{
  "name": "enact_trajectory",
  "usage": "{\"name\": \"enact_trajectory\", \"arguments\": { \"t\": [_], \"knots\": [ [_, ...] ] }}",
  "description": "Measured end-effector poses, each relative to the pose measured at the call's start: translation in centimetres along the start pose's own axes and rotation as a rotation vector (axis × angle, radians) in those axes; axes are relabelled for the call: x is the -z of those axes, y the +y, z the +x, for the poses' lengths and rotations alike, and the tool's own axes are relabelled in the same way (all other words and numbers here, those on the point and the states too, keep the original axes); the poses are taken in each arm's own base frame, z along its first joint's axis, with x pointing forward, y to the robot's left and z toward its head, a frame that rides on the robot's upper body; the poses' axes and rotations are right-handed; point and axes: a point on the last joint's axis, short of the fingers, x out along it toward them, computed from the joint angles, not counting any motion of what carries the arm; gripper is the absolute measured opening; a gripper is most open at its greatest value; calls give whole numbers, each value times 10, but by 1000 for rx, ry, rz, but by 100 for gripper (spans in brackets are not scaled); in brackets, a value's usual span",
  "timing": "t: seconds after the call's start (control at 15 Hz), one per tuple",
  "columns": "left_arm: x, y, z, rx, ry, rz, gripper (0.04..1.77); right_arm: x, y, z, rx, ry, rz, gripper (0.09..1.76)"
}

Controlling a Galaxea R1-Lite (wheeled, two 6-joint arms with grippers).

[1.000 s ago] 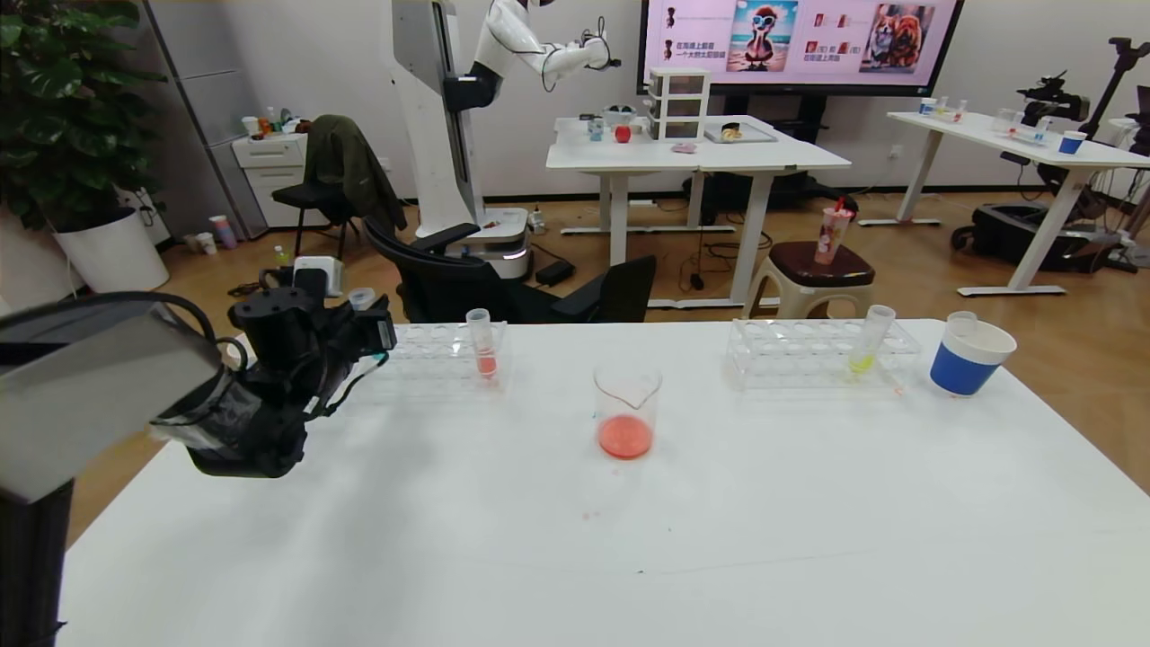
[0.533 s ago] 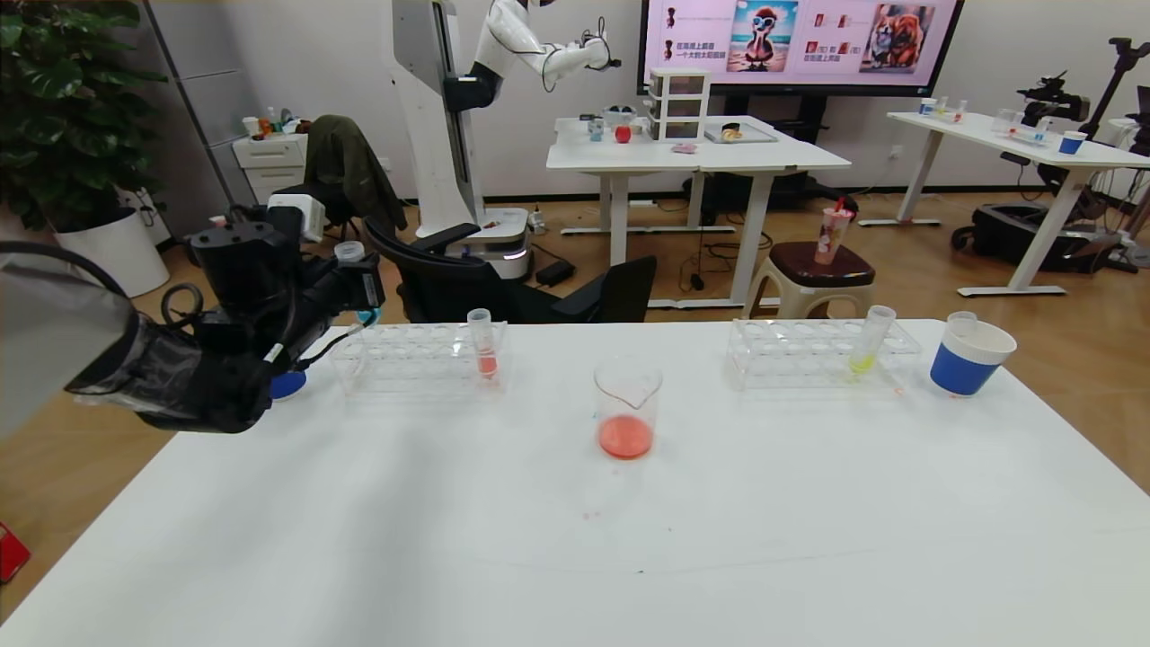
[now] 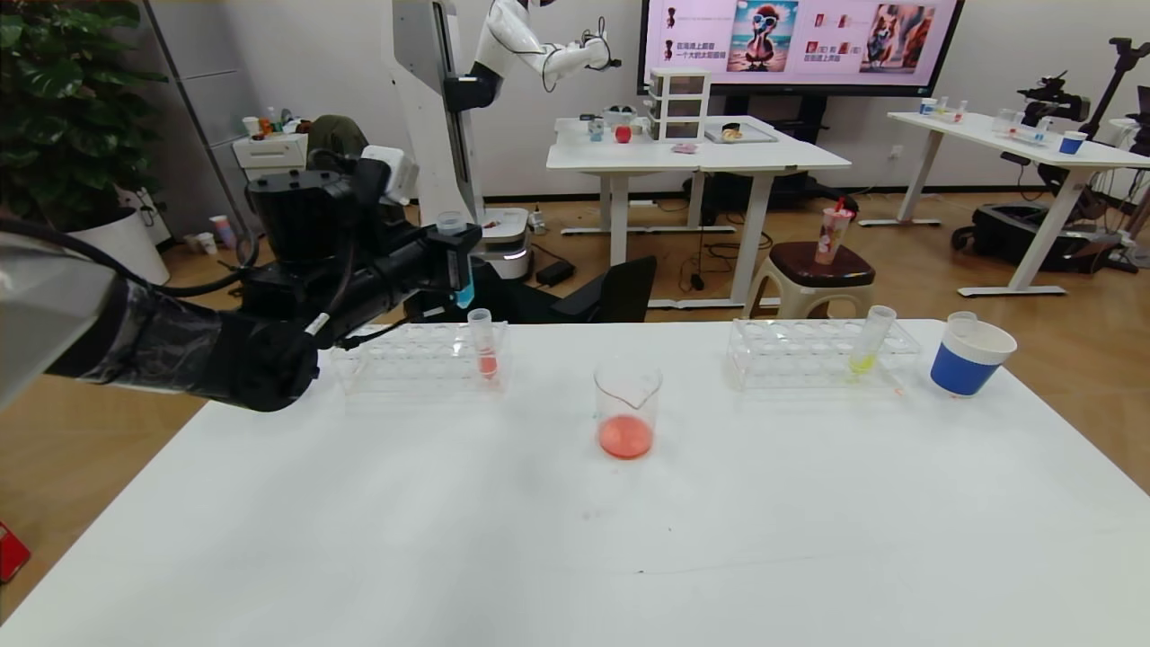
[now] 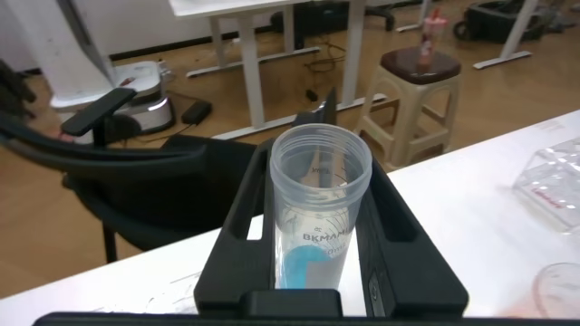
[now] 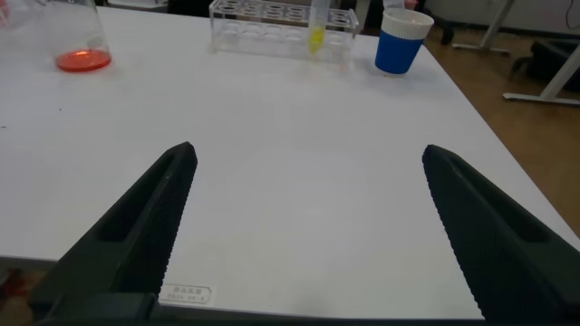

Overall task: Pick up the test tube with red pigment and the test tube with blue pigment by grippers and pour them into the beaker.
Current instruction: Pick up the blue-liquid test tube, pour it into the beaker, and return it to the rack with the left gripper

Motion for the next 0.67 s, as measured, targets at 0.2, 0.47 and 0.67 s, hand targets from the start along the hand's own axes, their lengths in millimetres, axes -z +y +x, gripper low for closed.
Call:
{"name": "enact_trajectory", "arguments": {
  "t": [0.2, 0.47, 0.67],
  "knots": [
    [-8, -42, 7, 106, -37, 51, 52, 0, 0, 0, 0, 0, 0, 174],
    [4, -81, 16, 219, -85, 246, 52, 0, 0, 0, 0, 0, 0, 174],
    [17, -92, 24, 290, -180, 460, 52, 0, 0, 0, 0, 0, 0, 174]
  ]
}}
